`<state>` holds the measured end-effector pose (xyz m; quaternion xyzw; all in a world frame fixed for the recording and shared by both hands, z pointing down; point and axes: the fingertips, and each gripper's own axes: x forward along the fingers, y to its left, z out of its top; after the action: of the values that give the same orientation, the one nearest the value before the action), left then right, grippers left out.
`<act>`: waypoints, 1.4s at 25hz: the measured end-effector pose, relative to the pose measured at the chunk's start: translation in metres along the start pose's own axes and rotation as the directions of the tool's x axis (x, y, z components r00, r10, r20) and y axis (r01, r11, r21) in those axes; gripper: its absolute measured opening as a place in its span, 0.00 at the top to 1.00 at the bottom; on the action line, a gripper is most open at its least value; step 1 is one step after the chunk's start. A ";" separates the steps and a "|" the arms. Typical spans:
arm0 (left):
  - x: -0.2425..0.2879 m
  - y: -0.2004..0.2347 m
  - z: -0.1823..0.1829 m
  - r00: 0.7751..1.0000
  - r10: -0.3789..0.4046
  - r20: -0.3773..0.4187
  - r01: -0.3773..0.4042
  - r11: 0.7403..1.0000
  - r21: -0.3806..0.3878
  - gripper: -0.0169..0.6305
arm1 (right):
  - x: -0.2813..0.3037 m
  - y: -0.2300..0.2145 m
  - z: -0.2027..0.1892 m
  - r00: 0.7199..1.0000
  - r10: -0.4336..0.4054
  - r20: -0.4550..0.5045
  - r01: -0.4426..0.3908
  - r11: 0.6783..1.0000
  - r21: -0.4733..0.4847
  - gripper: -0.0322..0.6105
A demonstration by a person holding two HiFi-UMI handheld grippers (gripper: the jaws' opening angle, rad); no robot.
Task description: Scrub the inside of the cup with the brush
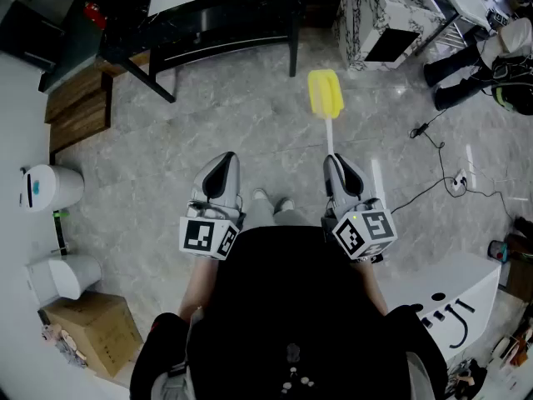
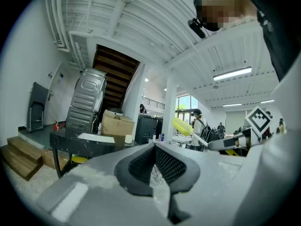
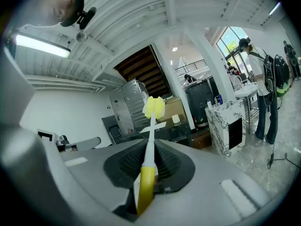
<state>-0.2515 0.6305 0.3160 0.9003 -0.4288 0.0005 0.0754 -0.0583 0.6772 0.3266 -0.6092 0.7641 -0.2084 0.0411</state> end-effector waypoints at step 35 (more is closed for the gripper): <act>0.068 0.015 -0.008 1.000 0.000 -0.004 0.000 1.000 0.000 0.97 | 0.052 -0.036 0.016 1.000 -0.012 -0.014 0.012 1.000 -0.001 0.89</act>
<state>-0.2194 0.5693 0.3307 0.9003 -0.4286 0.0024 0.0762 -0.0334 0.6175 0.3354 -0.6125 0.7606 -0.2125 0.0343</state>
